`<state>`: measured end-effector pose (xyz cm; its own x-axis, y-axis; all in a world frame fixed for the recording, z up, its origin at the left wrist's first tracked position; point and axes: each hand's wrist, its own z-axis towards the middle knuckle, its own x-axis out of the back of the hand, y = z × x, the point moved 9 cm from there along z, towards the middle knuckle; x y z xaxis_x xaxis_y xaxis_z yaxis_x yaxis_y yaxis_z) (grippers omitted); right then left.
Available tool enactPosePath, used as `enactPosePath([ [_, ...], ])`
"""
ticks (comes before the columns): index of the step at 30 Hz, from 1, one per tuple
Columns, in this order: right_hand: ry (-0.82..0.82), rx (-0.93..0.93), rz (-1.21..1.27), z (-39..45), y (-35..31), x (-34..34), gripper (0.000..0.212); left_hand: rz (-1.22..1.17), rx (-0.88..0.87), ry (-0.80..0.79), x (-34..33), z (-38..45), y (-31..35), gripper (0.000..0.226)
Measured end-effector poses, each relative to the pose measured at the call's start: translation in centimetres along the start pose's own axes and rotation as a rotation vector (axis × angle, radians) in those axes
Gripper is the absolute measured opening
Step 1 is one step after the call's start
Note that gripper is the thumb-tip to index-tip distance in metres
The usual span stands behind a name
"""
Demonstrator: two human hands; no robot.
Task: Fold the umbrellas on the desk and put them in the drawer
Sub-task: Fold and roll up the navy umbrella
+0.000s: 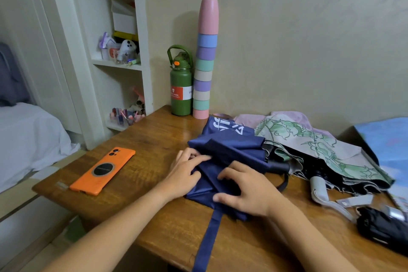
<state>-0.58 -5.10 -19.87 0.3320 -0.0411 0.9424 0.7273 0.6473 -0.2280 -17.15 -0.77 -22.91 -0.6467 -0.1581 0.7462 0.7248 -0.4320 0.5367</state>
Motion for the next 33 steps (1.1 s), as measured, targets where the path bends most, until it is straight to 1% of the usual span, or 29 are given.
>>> enactPosePath([
  [1, -0.067, -0.012, 0.012, -0.1, 0.3, -0.5, 0.058, 0.002, 0.001, -0.004, 0.0, -0.1, 0.0, 0.058],
  [2, -0.09, -0.009, 0.025, -0.3, 0.5, -0.6, 0.053, 0.006, -0.003, -0.005, 0.0, -0.1, 0.0, 0.059],
  [3, -0.075, -0.004, 0.022, -0.3, 0.7, -0.4, 0.044, 0.009, -0.009, -0.001, 0.0, -0.2, 0.1, 0.058],
  [4, -0.028, -0.004, -0.003, -0.4, 1.0, 0.1, 0.036, 0.011, -0.015, 0.003, 0.1, -0.2, 0.1, 0.057],
  [5, 0.032, -0.02, -0.049, -0.4, 1.3, 0.5, 0.033, 0.011, -0.019, 0.005, 0.1, -0.2, 0.1, 0.056],
  [8, 0.217, -0.099, -0.225, -0.5, 1.7, 1.9, 0.039, 0.016, -0.023, -0.007, 0.0, -0.2, 0.1, 0.055],
  [9, 0.28, -0.114, -0.25, -0.5, 1.5, 2.4, 0.041, 0.019, -0.025, -0.008, -0.1, -0.3, 0.1, 0.052],
  [10, 0.296, -0.142, -0.239, -0.5, 1.4, 2.5, 0.042, 0.02, -0.026, -0.002, 0.0, -0.3, 0.1, 0.046],
  [12, 0.241, -0.194, -0.155, -0.3, 1.6, 2.0, 0.041, 0.009, -0.017, 0.025, 0.1, -0.2, -0.1, 0.03],
  [14, 0.199, -0.152, -0.082, -0.2, 1.3, 1.3, 0.033, -0.005, 0.0, 0.057, 0.4, 0.0, -0.3, 0.016],
  [15, 0.193, -0.118, -0.056, -0.4, 0.8, 1.2, 0.033, -0.005, 0.006, 0.072, 0.5, 0.1, -0.4, 0.015],
  [16, 0.166, -0.096, -0.041, -0.5, 0.4, 1.0, 0.04, -0.003, 0.01, 0.083, 0.6, 0.2, -0.5, 0.016],
  [19, 0.08, -0.063, -0.093, -0.5, 0.3, 0.3, 0.071, -0.009, 0.03, 0.079, 0.5, 0.3, -0.7, 0.019],
  [20, 0.096, -0.081, -0.127, -0.5, 0.7, 0.4, 0.074, -0.011, 0.034, 0.073, 0.5, 0.3, -0.7, 0.019],
  [21, 0.142, -0.099, -0.142, -0.4, 1.1, 0.7, 0.068, -0.017, 0.04, 0.063, 0.5, 0.3, -0.7, 0.019],
  [23, 0.263, -0.097, -0.121, -0.5, 1.3, 1.6, 0.042, -0.037, 0.064, 0.024, 0.5, 0.1, -0.5, 0.019],
  [25, 0.335, -0.089, -0.071, -0.6, 1.2, 2.0, 0.019, -0.041, 0.059, -0.004, 0.6, -0.2, 0.0, 0.032],
  [26, 0.355, -0.096, -0.049, -0.7, 1.1, 2.0, 0.017, -0.019, 0.035, 0.0, 0.7, -0.4, 0.4, 0.043],
  [29, 0.381, -0.15, -0.016, -0.6, 1.0, 2.0, 0.039, 0.08, -0.055, 0.053, 0.9, -1.0, 1.6, 0.065],
  [31, 0.379, -0.183, 0.009, -0.6, 0.9, 1.7, 0.053, 0.095, -0.08, 0.077, 0.8, -1.0, 1.8, 0.073],
  [33, 0.373, -0.198, -0.003, -0.6, 0.4, 1.6, 0.06, 0.07, -0.091, 0.08, 0.8, -1.1, 1.8, 0.075],
])
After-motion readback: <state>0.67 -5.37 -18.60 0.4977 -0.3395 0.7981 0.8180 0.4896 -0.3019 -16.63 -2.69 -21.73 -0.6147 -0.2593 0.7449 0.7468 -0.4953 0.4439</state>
